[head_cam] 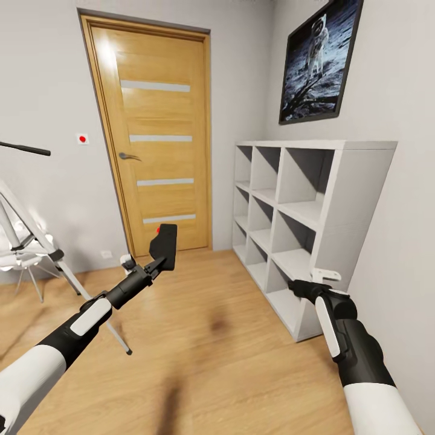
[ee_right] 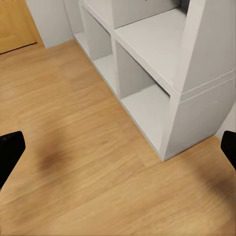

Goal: Attach the digital camera to the camera tripod in the bedroom.

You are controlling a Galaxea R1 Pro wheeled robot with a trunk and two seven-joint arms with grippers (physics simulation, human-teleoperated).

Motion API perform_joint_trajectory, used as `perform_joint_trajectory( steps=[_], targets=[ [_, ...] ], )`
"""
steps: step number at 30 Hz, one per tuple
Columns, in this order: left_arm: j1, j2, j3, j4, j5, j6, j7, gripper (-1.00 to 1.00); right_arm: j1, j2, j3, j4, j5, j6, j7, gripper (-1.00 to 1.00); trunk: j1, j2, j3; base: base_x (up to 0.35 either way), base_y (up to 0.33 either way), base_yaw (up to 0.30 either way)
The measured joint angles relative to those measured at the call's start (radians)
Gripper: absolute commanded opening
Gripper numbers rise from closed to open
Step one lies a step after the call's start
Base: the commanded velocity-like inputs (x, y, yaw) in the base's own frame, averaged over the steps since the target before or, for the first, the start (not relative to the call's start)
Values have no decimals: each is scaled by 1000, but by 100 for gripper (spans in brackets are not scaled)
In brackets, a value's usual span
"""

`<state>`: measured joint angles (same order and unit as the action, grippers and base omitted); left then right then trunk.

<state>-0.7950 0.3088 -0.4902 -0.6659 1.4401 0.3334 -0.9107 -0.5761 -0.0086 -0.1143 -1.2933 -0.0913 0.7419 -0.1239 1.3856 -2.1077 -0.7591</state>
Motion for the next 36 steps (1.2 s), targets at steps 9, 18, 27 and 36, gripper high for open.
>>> perform_joint_trajectory(
  steps=[9, 18, 27, 36],
  targets=[
    [0, 0, -1, 0, -1, 0, 0, -100, 0, 4, 1, 48, 37, -40, 0, 100, -35, 63, 28, 0, 0, 0],
    [0, 0, 0, 0, -2, -1, 0, -100, 0, 6, 2, 53, 48, -44, -2, 100, -69, 126, 55, 0, 0, 0],
    [0, 0, 0, 0, -2, -1, 0, -100, 0, 5, 2, 51, 49, -44, 0, 100, -104, 189, 72, 0, 0, 0],
    [0, 0, 0, 0, -1, -1, 0, -100, 0, 4, 2, 51, 49, -45, -1, 100, -138, 252, 99, 0, 0, 0]
  ],
)
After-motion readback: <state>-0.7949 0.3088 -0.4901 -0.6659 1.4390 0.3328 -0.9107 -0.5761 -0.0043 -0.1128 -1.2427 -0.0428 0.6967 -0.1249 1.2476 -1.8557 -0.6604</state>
